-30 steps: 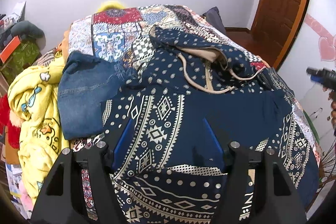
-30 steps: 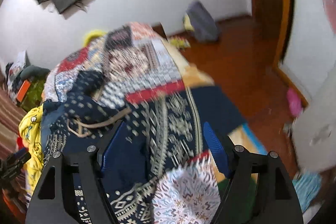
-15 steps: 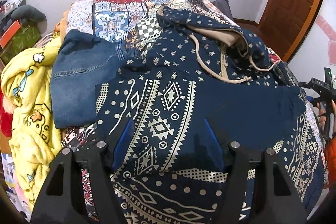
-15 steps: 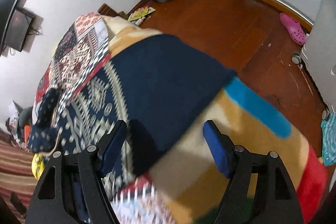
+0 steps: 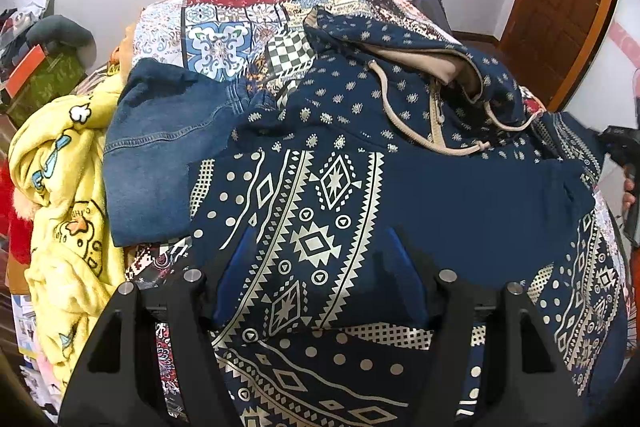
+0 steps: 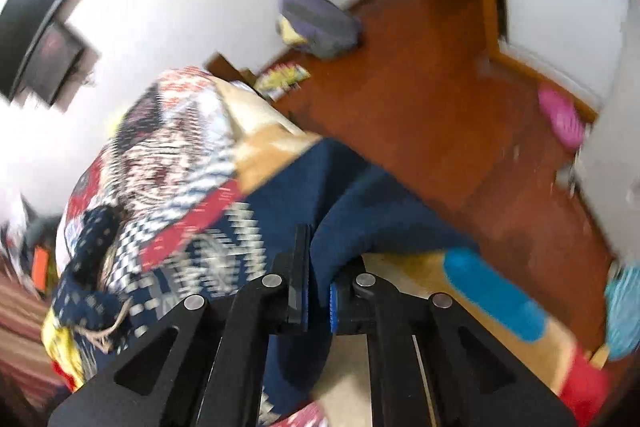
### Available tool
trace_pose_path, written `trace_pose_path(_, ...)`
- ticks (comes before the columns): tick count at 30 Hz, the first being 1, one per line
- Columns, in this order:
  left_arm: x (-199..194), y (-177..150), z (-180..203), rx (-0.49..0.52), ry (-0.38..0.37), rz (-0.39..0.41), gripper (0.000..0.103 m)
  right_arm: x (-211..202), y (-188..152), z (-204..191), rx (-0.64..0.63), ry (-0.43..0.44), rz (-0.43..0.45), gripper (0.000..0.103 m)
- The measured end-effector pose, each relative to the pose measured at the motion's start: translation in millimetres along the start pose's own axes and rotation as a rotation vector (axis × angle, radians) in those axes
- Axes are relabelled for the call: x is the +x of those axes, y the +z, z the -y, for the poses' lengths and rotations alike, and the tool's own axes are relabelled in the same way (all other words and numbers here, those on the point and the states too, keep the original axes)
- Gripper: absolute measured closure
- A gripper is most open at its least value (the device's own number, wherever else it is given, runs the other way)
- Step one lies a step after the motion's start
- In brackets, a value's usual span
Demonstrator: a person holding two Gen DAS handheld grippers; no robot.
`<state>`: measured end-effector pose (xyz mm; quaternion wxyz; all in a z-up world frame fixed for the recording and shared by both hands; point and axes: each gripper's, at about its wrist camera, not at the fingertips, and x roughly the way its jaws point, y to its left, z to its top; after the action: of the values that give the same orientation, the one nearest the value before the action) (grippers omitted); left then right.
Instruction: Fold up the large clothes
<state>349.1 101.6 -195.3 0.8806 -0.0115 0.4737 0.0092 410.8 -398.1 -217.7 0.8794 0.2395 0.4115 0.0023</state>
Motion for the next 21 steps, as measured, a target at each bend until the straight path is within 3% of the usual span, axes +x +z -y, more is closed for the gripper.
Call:
trace_pose_path(8, -31, 0, 5, 0.004, -0.028, 0.063, 0.037, -108, 2, -75, -0.211, 0.073, 0.198, 0.098)
trace_pose_path(11, -42, -1, 8, 0.011, -0.036, 0.085, 0.037, -130, -7, -111, -0.297, 0.122, 0.229, 0.098)
trace_pose_path(15, -57, -3, 9, 0.012, -0.049, 0.116, 0.037, -131, -33, -157, -0.411, 0.171, 0.194, 0.098)
trace_pose_path(21, -71, -8, 2, -0.018, -0.077, 0.132, 0.037, -76, -93, -198, -0.516, 0.187, 0.027, 0.098)
